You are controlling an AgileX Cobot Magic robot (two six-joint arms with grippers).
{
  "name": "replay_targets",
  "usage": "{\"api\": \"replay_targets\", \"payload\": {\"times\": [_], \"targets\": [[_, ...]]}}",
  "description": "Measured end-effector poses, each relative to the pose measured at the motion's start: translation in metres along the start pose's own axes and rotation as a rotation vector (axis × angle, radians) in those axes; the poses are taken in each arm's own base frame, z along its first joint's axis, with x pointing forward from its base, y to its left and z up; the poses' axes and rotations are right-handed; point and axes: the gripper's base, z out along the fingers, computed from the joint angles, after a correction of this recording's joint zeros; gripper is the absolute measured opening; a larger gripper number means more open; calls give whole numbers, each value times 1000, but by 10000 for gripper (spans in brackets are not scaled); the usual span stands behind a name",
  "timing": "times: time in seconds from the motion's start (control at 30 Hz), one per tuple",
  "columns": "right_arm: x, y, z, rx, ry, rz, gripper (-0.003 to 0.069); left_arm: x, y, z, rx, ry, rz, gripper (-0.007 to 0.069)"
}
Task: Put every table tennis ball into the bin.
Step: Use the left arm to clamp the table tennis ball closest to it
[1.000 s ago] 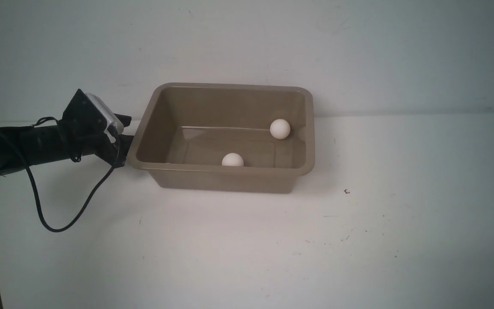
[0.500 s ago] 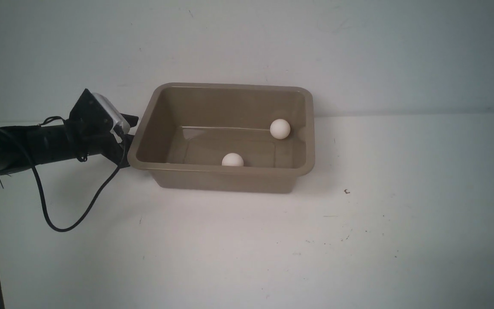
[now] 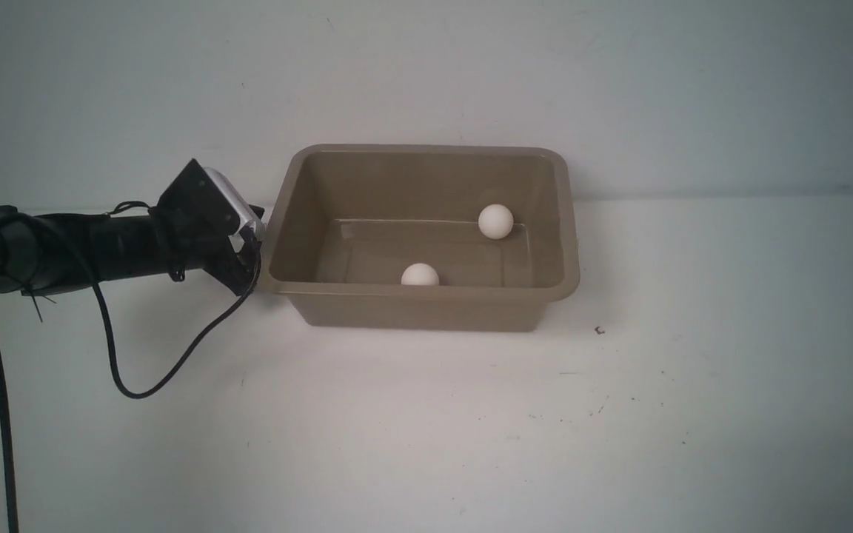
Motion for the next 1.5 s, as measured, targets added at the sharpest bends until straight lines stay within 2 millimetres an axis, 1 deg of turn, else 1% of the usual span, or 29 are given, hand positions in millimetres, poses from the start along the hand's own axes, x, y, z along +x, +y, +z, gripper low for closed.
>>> {"api": "replay_targets", "payload": {"times": [0.17, 0.27, 0.43, 0.6, 0.73, 0.8, 0.9, 0.97, 1.23, 1.27, 1.37, 1.43, 1.5], "targets": [[0, 0, 0, 0, 0, 0, 549, -7, 7, 0, -17, -14, 21, 482], [0, 0, 0, 0, 0, 0, 549, -8, 13, 5, -28, -29, 22, 482], [0, 0, 0, 0, 0, 0, 549, -1, 16, 13, -31, -26, -50, 482], [0, 0, 0, 0, 0, 0, 549, 2, 18, 13, -46, -8, -58, 482], [0, 0, 0, 0, 0, 0, 549, 6, 22, 13, -91, 40, -59, 480], [0, 0, 0, 0, 0, 0, 549, 8, 23, 13, -108, 56, -66, 466], [0, 0, 0, 0, 0, 0, 549, 9, 24, 12, -118, 65, -85, 381], [0, 0, 0, 0, 0, 0, 549, 9, 24, 12, -118, 64, -96, 337], [0, 0, 0, 0, 0, -3, 549, 9, 25, 12, -131, 72, -103, 338], [0, 0, 0, 0, 0, -3, 549, 7, 25, 12, -128, 66, -101, 338], [0, 0, 0, 0, 0, -3, 549, -5, 24, 8, -88, 6, -86, 338], [0, 0, 0, 0, 0, -3, 549, -19, 25, 3, -72, -35, -67, 338], [0, 0, 0, 0, 0, -3, 549, -37, 27, -5, -66, -79, -41, 338]]}}
